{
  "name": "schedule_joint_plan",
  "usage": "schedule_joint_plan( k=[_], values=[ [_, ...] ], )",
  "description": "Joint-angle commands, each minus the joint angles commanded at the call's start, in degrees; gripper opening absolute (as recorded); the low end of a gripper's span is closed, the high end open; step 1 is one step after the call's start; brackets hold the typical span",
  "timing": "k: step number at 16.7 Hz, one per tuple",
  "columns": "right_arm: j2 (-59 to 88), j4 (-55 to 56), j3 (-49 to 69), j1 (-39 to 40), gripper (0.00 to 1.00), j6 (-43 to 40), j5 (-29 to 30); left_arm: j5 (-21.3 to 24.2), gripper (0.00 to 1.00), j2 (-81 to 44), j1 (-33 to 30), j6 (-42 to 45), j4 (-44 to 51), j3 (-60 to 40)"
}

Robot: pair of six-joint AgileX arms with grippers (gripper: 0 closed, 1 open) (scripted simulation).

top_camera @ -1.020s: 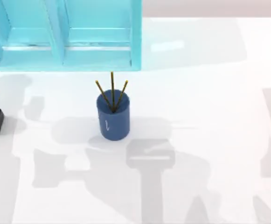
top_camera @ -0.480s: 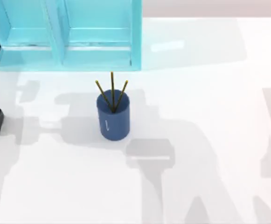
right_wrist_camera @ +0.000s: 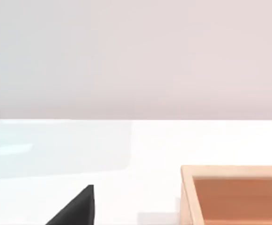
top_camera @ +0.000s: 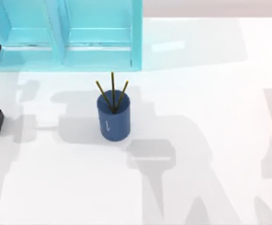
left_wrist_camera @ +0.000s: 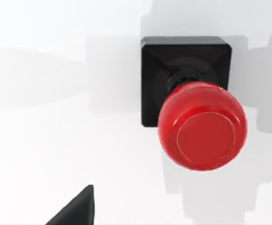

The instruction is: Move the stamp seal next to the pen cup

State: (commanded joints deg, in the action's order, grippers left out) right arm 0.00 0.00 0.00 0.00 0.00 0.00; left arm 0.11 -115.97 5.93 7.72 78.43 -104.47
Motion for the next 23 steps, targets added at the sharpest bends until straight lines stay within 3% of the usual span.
schedule_joint_plan(
  k=[9,15,23],
  values=[
    [0.0,0.0,0.0,0.0,1.0,0.0,0.0,0.02,1.0,-3.03,0.42,0.22,-19.19,15.95],
    [0.0,0.0,0.0,0.0,1.0,0.0,0.0,0.02,1.0,-3.41,0.47,0.27,-21.07,17.76],
    [0.0,0.0,0.0,0.0,1.0,0.0,0.0,0.02,0.4,-3.41,0.47,0.27,-21.07,17.76]
  ],
)
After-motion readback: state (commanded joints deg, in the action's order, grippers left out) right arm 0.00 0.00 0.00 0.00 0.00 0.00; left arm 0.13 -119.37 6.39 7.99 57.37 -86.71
